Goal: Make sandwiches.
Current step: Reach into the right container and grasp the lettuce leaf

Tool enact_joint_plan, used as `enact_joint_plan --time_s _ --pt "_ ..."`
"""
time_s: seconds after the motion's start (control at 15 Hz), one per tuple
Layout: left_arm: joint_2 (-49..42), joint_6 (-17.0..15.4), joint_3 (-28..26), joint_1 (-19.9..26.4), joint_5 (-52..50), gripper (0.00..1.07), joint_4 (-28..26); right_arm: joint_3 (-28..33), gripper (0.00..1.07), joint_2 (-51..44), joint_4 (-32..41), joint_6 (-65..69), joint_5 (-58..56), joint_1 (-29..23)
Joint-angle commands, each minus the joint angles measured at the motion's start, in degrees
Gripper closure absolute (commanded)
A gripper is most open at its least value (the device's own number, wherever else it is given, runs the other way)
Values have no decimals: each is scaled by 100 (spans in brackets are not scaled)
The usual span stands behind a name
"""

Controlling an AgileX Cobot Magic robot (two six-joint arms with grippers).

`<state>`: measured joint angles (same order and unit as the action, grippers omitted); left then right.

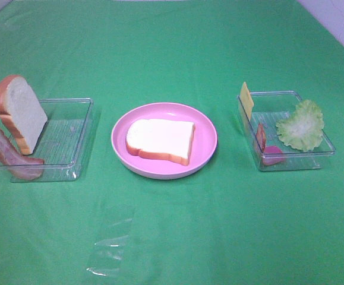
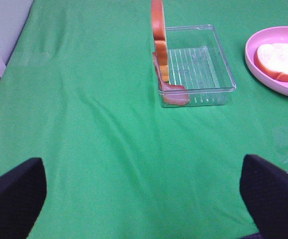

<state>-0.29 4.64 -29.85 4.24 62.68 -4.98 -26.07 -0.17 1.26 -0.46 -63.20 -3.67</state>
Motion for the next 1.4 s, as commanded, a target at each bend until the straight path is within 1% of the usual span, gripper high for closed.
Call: enact_joint_plan --time_s 0.07,0.47,0.53,0.67,0.8,1.0,1.13,1.2,1.27,1.4 --pt "-80 -34 17 -17 -92 9 -17 -6 11 -160 0 80 52 29" --pt "-80 -34 17 -17 -92 9 -17 -11 11 -149 -6 46 17 29" --pt "-80 -34 17 -17 -92 9 -17 -46 11 -52 -46 46 86 29" --pt "-80 -34 17 -17 -92 9 -17 -183 11 510 -206 74 126 29" --pt "-80 -34 17 -17 -92 9 -17 -395 11 1392 -384 92 447 29" --pt "-80 -34 17 -17 -92 9 -17 -963 11 3002 -521 149 1329 29" --pt "-80 -34 17 -17 -92 9 -17 -1576 11 4154 -619 258 1341 29" --pt "-80 -34 17 -17 -92 9 -17 -2005 11 4864 -619 264 1238 29" --pt "-80 -34 17 -17 -92 9 -17 -2160 11 5117 -619 264 1192 29" --pt "-80 -34 17 -17 -92 9 -17 -2893 11 6291 -665 246 877 29"
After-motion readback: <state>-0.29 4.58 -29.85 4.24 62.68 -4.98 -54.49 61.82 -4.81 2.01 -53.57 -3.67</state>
